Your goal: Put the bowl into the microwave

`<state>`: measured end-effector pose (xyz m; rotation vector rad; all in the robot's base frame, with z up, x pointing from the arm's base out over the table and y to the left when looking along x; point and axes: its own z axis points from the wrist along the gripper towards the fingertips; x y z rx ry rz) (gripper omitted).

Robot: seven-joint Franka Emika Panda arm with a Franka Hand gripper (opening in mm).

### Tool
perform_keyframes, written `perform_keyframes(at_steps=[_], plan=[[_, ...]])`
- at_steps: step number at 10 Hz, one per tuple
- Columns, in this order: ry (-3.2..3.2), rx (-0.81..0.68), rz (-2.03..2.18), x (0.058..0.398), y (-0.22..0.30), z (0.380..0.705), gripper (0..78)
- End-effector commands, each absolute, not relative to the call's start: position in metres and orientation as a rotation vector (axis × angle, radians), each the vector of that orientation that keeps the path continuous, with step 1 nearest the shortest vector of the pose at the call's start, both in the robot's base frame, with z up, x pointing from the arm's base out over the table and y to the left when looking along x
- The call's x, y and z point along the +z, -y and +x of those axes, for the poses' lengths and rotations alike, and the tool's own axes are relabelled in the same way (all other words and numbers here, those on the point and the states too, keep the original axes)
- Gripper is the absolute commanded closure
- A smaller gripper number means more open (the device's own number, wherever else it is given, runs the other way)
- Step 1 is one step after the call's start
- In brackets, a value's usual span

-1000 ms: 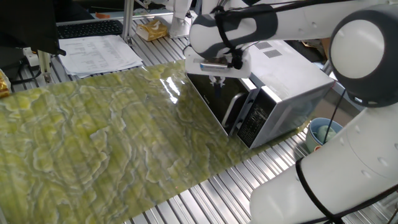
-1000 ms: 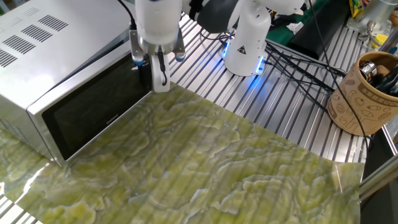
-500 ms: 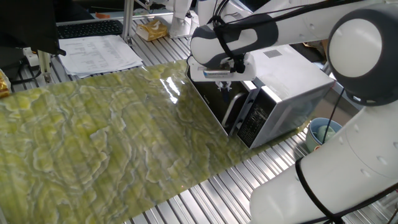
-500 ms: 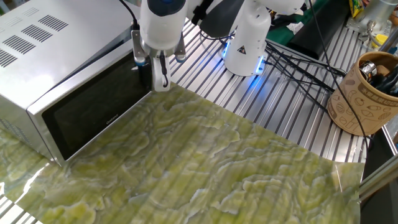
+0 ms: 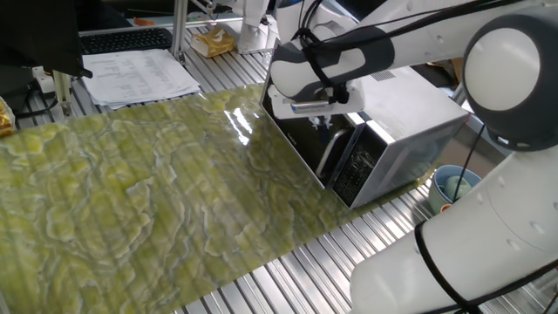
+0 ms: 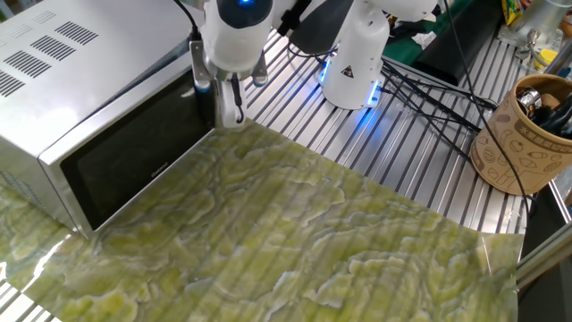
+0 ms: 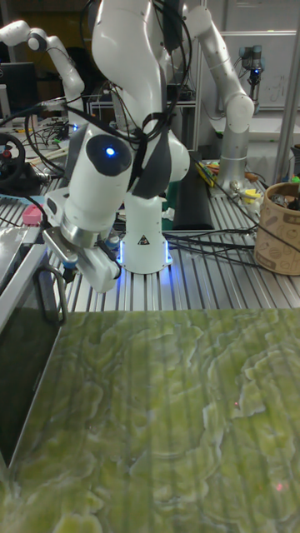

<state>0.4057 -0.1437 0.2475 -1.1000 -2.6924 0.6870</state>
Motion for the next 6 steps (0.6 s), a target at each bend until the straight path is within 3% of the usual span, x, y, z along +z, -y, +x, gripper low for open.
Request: perform_keyframes(at_steps=[1,6], plan=[[2.710,0.742,-1.047,0.248,0.162,0.402,76.4],[2.726,0.766,-1.001,0.251,0.180,0.406,76.4]])
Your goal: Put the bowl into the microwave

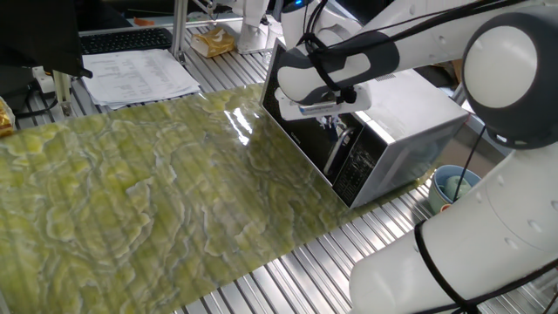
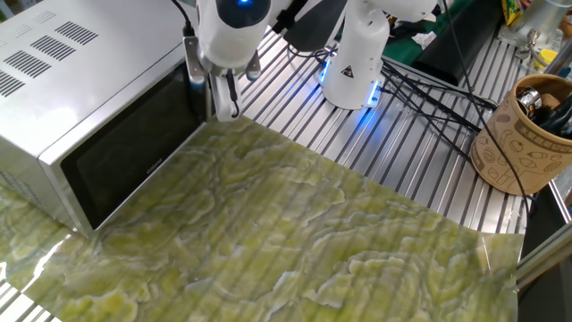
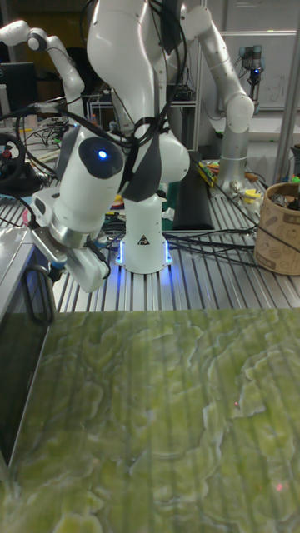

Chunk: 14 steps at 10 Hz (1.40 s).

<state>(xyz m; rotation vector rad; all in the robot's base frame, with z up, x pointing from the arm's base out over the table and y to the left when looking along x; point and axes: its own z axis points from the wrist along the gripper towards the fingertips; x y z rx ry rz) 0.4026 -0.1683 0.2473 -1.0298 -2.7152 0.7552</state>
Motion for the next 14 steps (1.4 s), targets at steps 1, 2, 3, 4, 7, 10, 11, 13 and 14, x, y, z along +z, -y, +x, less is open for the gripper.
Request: perform_keyframes(at_steps=[1,2,3,4,7,10,11,13,14], plan=[[2.728,0.752,-0.998,0.253,0.182,0.407,76.4],[2.725,0.738,-1.010,0.255,0.178,0.409,76.4],[2.714,0.728,-1.036,0.261,0.169,0.413,76.4],[2.708,0.696,-1.064,0.268,0.161,0.418,76.4],[2.715,0.487,-1.156,0.295,0.131,0.434,76.4],[2.704,0.459,-1.190,0.320,0.111,0.445,76.4],[2.689,0.386,-1.236,0.333,0.103,0.449,76.4],[2.680,0.270,-1.314,0.349,0.094,0.453,76.4],[2.733,0.245,-1.291,0.355,0.090,0.455,76.4]])
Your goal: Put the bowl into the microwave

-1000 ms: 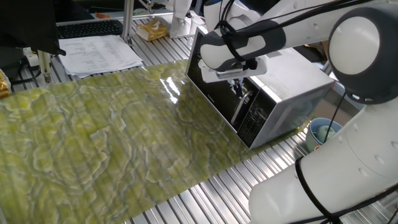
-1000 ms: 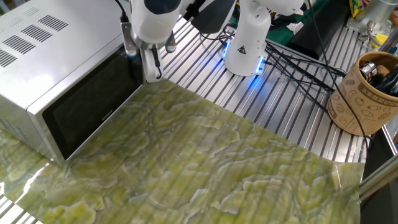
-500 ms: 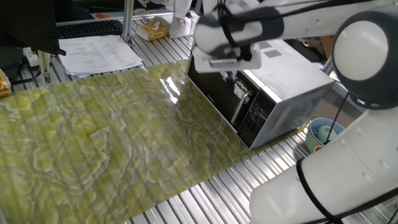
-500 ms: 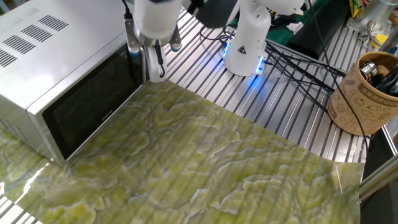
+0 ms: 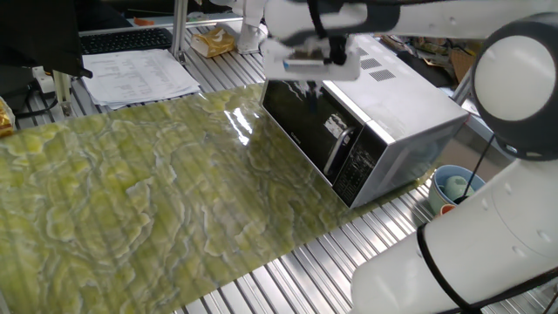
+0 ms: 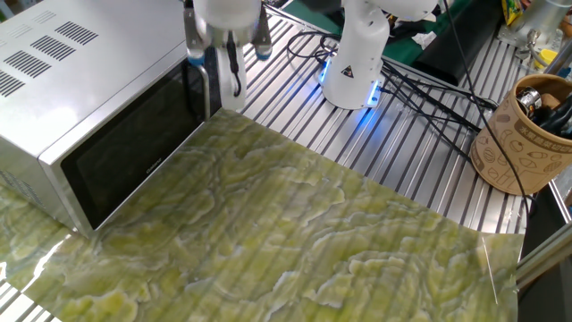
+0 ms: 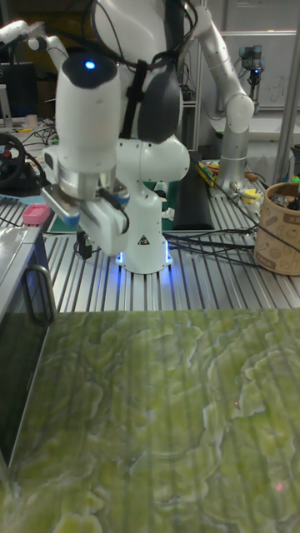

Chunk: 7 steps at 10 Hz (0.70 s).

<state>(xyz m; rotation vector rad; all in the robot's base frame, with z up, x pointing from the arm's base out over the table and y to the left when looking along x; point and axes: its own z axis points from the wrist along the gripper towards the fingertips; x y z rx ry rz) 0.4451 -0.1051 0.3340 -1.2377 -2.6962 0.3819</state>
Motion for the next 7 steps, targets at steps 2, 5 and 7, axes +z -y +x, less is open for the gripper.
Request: perform_keyframes(at_steps=[2,5,7], plan=[[2.839,0.228,-1.182,0.3630,0.0833,0.4586,76.4],[2.921,0.214,-1.058,0.3624,0.0826,0.4626,76.4],[2.975,0.127,-0.964,0.3618,0.0833,0.4660,76.4]])
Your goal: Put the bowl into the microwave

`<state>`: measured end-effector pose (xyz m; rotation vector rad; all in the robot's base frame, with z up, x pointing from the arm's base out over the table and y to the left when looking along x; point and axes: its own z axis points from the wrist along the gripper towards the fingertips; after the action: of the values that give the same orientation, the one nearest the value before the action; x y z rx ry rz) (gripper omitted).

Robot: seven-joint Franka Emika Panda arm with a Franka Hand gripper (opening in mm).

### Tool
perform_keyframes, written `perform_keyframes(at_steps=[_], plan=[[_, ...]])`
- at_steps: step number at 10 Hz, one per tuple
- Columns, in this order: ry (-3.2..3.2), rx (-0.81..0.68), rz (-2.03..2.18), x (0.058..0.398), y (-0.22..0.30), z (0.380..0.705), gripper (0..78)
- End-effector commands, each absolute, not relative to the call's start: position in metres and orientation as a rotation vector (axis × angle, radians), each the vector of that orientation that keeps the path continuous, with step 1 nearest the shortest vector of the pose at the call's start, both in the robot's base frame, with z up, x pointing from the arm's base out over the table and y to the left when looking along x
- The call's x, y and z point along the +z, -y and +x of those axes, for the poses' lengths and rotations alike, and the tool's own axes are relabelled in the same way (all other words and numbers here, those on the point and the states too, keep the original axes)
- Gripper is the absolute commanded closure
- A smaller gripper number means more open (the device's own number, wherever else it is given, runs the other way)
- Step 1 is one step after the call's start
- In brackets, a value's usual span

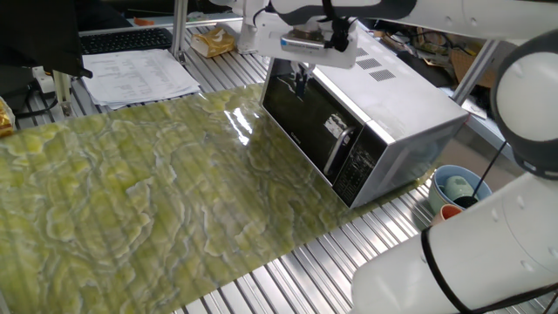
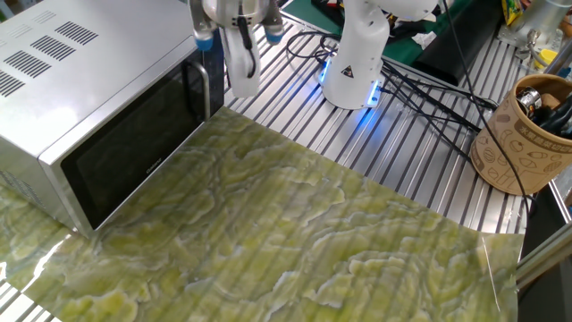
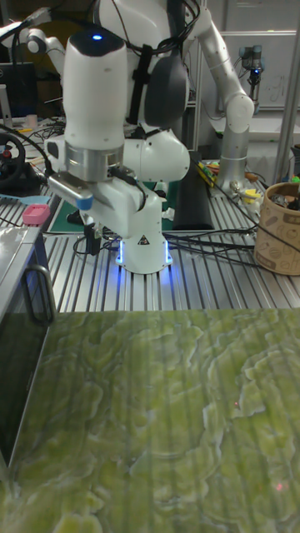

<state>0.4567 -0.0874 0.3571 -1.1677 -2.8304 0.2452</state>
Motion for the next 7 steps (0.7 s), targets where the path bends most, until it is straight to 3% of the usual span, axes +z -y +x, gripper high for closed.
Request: perform_keyframes(at_steps=[1,7], plan=[[2.980,0.015,-0.915,0.3607,0.0834,0.4674,76.4],[3.027,0.092,-0.751,0.3580,0.0870,0.4746,76.4]])
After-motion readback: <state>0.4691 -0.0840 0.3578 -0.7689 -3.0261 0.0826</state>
